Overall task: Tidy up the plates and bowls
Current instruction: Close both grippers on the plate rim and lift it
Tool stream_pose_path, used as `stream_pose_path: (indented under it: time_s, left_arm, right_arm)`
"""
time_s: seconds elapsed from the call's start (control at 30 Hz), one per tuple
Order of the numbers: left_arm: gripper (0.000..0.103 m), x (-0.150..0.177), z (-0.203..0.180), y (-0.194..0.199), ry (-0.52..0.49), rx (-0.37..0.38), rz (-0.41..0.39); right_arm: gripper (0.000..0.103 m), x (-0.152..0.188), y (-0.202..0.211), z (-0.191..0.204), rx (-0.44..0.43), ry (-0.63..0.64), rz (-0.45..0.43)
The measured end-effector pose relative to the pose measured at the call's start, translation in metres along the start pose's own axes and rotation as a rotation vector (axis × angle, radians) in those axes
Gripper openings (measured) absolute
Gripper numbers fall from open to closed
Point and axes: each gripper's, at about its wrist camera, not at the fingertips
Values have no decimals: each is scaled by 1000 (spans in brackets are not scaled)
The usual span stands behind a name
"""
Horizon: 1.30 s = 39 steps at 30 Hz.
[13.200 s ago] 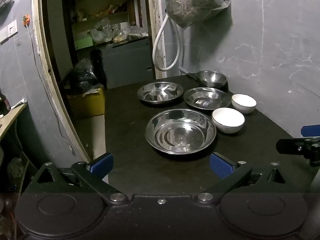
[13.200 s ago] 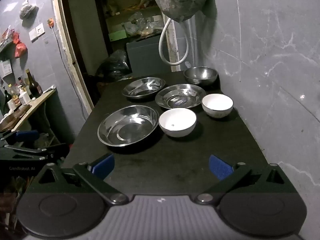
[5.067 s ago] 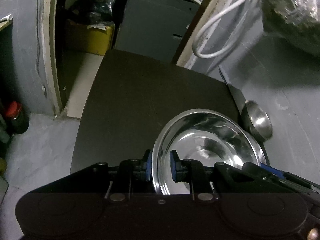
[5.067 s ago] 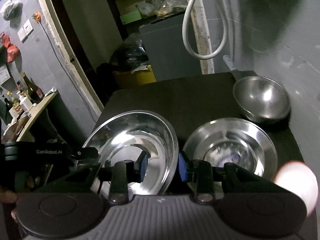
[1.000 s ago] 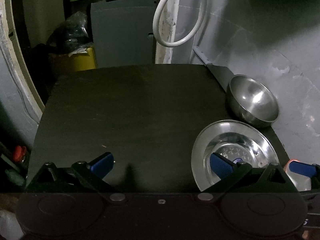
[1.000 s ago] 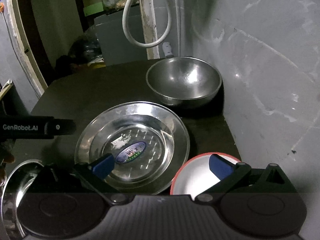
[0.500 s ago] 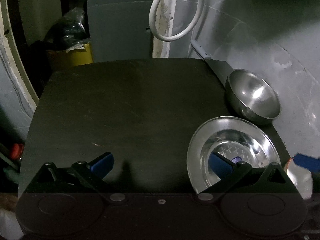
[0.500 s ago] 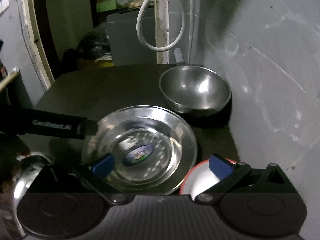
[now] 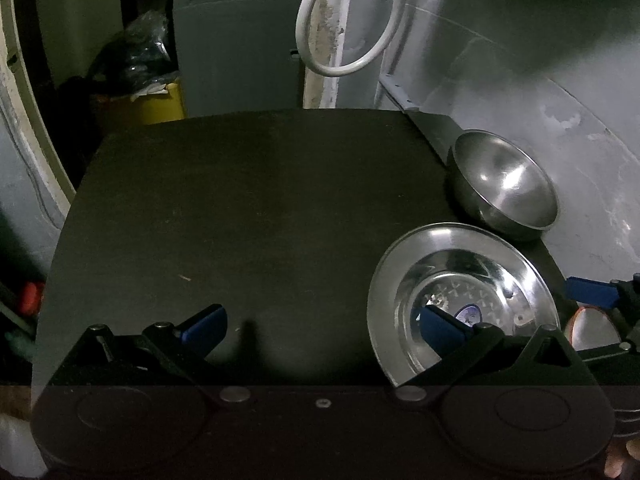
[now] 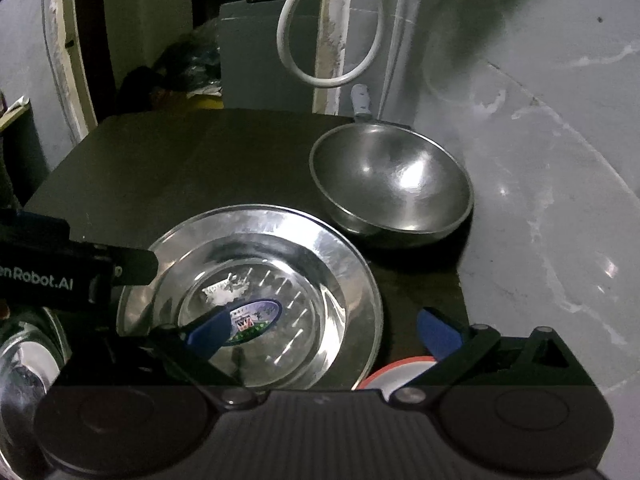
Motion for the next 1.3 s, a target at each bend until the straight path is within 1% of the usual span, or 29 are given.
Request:
stream_pose_path:
  time_s: [0.07, 0.1, 0.17, 0.3, 0.37, 0.4, 0.47, 0.57, 0.6, 0.63, 0.7, 0.73, 0.77, 0.8, 0.87, 1.0, 1.1, 1.2, 1.3]
  left_arm:
    - [100, 0, -1, 1, -1, 3, 2]
    - [96, 0, -1, 1, 1, 6, 4]
    - [92, 1, 0, 1, 13, 19, 8]
    - [87, 1, -1, 2, 40, 45, -4]
    - [83, 2, -2, 0, 39, 57, 10]
    - [78, 2, -2, 0, 42, 69, 17]
    - [72, 4, -2, -1, 58, 93, 28]
    - [70, 8, -1, -1, 92, 116, 38]
    - [67, 9, 0, -1, 101, 125, 39]
    - [64, 10, 0, -1, 109, 134, 42]
    - [46, 12, 2, -2, 127, 160, 58]
    - [43, 13, 3, -3, 142, 180, 69]
    - [42, 15, 6, -4, 162, 197, 81]
    - [42, 17, 8, -3, 182, 198, 88]
    - [42, 19, 10, 0, 201, 198, 86]
    - [40, 22, 16, 8, 195, 182, 73]
    - [39, 20, 21, 19, 180, 177, 39]
    - [40, 18, 25, 29, 164, 173, 18]
    - [40, 17, 31, 39, 170, 169, 2]
  right_arm:
    - [98, 1, -2, 1, -5, 7, 5]
    - [96, 1, -4, 1, -7, 8, 9]
    - [94, 1, -6, 0, -13, 10, 13]
    - [89, 3, -10, 0, -25, 10, 26]
    - [86, 3, -13, 1, -25, 13, 30]
    - [84, 3, -14, 1, -26, 14, 32]
    - [82, 3, -15, 1, -32, 11, 34]
    - [82, 3, -16, 1, -37, -3, 36]
    - [81, 3, -16, 0, -38, -8, 35]
    - [81, 3, -16, 0, -39, -12, 35]
    - [75, 2, -15, 0, -36, -19, 32]
    - [72, 2, -14, 1, -36, -24, 29]
    - [66, 2, -13, 1, -37, -30, 26]
    - [62, 1, -12, 1, -43, -40, 25]
    - [60, 2, -9, 1, -49, -61, 25]
    - [46, 1, -6, 2, -49, -88, 28]
    - [44, 2, 1, 1, -79, -138, 23]
    - [44, 0, 11, 6, -84, -142, -6]
    - [43, -4, 22, 12, -95, -146, -34]
Point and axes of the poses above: each gripper's, at about its wrist camera, not at the fingertips, and y roughly against the way its jaws point, z to its left, x to its underside, and after that the axes turned 9 degrees about -z, right-handed
